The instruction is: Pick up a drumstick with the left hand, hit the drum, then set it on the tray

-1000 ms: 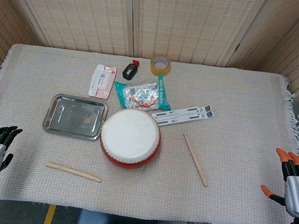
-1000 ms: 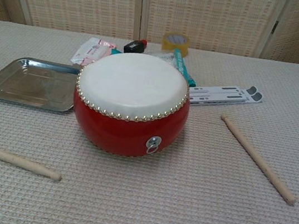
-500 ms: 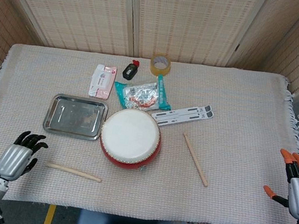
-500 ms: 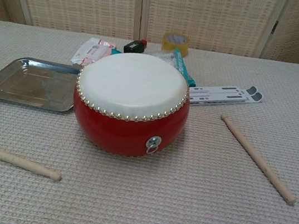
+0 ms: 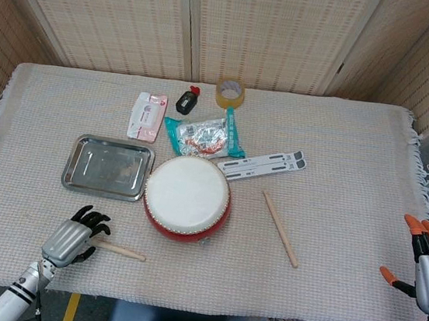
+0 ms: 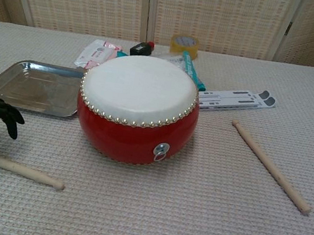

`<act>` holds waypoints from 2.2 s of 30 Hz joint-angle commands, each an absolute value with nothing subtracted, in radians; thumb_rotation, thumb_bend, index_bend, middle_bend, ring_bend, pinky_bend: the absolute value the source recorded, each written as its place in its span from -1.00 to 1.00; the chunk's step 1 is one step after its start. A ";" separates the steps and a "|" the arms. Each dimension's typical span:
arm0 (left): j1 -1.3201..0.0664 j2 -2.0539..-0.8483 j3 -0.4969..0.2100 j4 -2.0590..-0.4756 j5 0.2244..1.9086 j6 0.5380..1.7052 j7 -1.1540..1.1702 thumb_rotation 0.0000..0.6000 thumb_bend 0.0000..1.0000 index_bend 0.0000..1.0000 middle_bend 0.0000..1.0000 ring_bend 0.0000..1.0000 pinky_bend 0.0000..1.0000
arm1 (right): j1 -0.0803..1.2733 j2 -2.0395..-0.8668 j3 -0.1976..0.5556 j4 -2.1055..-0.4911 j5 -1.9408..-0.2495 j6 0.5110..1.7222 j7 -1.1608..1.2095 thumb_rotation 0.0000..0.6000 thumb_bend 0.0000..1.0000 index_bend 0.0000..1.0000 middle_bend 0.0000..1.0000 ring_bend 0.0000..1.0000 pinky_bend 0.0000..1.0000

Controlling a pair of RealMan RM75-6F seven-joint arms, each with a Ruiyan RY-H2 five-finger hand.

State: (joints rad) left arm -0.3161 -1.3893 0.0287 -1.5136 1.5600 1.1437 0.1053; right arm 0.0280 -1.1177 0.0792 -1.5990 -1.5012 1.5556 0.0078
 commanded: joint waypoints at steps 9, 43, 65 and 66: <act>-0.315 -1.480 0.021 -1.520 1.481 1.130 0.176 1.00 -0.36 -0.11 -0.63 -0.85 -0.96 | 0.036 -1.126 0.083 -1.578 -1.497 1.541 0.026 1.00 -0.87 -0.84 -0.76 -1.00 -0.76; -0.319 -1.569 0.018 -1.477 1.400 1.130 0.244 1.00 -0.29 0.00 -0.75 -1.00 -1.00 | 0.036 -1.129 0.080 -1.554 -1.500 1.532 0.061 1.00 -0.87 -0.81 -0.76 -1.00 -0.94; -0.268 -1.507 -0.047 -1.575 1.410 1.218 -0.313 1.00 -0.22 0.11 -0.68 -1.00 -1.00 | 0.049 -1.120 0.081 -1.563 -1.500 1.513 0.053 1.00 -0.87 -0.81 -0.76 -1.00 -0.94; -0.262 -1.486 -0.060 -1.597 1.407 1.223 -0.409 1.00 -0.20 0.11 -0.67 -1.00 -1.00 | 0.052 -1.115 0.083 -1.568 -1.503 1.512 0.051 1.00 -0.87 -0.81 -0.76 -1.00 -0.94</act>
